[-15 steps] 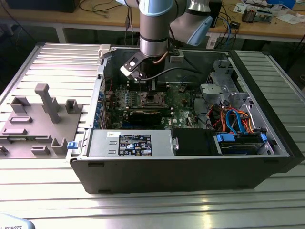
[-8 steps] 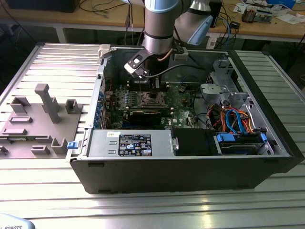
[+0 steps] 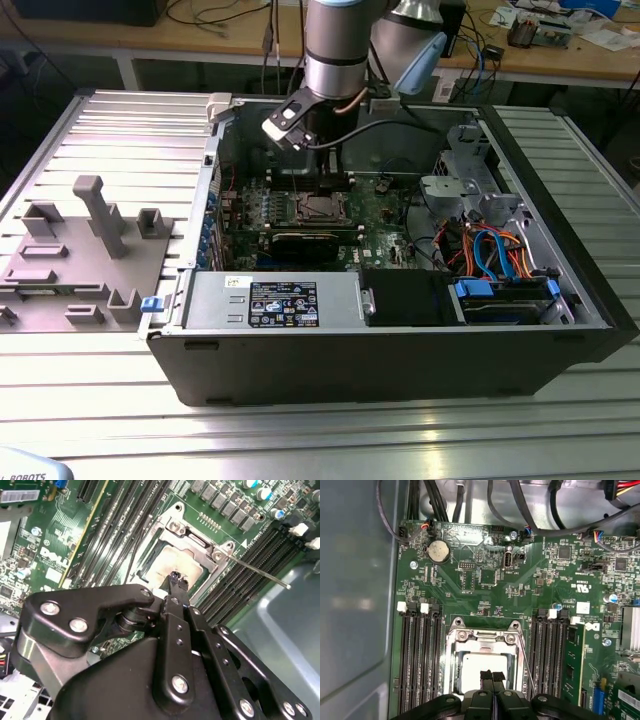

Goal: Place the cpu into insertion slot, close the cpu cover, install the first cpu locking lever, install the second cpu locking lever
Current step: 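Close the cpu cover, then install the first cpu locking lever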

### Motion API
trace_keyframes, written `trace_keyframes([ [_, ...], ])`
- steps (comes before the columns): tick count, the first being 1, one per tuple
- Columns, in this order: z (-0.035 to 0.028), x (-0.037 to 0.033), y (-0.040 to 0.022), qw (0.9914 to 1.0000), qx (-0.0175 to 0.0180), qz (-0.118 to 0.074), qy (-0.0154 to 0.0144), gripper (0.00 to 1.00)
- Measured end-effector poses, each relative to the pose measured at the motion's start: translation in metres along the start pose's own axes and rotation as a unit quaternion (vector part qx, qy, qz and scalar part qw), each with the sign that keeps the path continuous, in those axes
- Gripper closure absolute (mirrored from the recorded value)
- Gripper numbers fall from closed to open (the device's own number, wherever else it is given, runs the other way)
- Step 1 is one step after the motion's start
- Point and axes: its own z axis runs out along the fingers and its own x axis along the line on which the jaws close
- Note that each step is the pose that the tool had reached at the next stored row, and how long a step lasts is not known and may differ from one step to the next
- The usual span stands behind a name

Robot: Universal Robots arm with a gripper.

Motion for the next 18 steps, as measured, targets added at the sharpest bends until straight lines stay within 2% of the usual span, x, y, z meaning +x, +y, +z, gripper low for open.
trace_keyframes([
  [7,-0.0138,-0.0005,0.0001,1.00000,0.0000,0.000,0.0000,0.89],
  [10,-0.0219,-0.0008,0.0001,1.00000,-0.0001,0.000,0.0001,0.89],
  [16,-0.0220,-0.0008,0.0001,1.00000,-0.0001,-0.001,-0.0001,0.89],
  [18,-0.0221,-0.0008,0.0001,0.99996,-0.0003,-0.009,-0.0002,0.89],
])
